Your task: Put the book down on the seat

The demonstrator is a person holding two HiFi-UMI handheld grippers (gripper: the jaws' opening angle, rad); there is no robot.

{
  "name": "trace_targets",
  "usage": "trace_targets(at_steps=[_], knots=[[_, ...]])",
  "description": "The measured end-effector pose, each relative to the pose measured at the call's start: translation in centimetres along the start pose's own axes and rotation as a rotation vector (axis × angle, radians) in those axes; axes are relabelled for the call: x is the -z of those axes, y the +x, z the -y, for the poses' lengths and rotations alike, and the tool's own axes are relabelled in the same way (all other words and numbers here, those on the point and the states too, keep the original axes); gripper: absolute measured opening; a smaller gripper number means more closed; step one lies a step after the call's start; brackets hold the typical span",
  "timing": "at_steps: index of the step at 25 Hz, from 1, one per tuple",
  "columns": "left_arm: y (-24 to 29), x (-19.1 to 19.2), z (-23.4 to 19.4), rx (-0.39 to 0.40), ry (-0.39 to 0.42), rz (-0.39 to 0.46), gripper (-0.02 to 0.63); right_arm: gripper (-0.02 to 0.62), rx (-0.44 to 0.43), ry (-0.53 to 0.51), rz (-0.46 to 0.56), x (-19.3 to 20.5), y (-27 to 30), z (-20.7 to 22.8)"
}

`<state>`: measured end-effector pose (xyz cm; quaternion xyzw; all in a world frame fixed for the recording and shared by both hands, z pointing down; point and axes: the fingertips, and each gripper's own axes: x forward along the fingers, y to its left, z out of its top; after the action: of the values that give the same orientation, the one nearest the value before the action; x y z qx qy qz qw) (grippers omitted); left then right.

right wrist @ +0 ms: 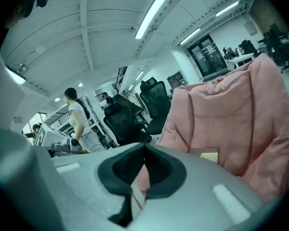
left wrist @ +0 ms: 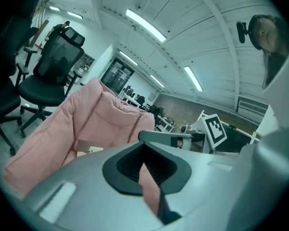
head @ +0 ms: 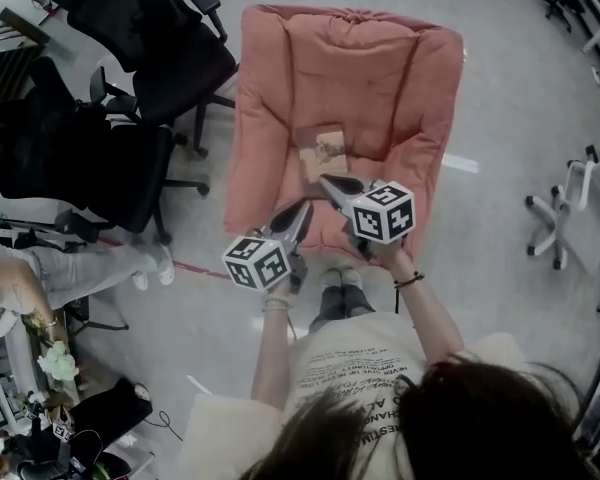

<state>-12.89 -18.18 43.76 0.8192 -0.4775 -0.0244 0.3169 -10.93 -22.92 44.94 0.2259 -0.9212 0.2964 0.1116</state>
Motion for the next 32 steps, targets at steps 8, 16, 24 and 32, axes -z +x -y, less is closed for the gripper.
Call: trace_targets(at_steps=[8, 16, 24, 32], knots=[[-1.1, -1.6, 1.5, 0.024, 0.049, 0.039, -0.012, 0.003, -0.036, -0.053, 0.035, -1.0, -1.7, -2.1], [-1.5, -1.8, 2.0, 0.034, 0.054, 0.054, -0.012, 0.003, -0.042, -0.079, 0.051, -0.9, -2.3, -2.9], [-2.7, -2.0, 2.4, 0.041, 0.081, 0.064, -0.012, 0.003, -0.053, -0.109, 0.069, -1.4, -2.9, -3.9], [-3.4, -2.3, 2.9, 0.041, 0.119, 0.074, -0.012, 0.003, -0.059, -0.133, 0.087, -2.0, -3.4, -4.8]])
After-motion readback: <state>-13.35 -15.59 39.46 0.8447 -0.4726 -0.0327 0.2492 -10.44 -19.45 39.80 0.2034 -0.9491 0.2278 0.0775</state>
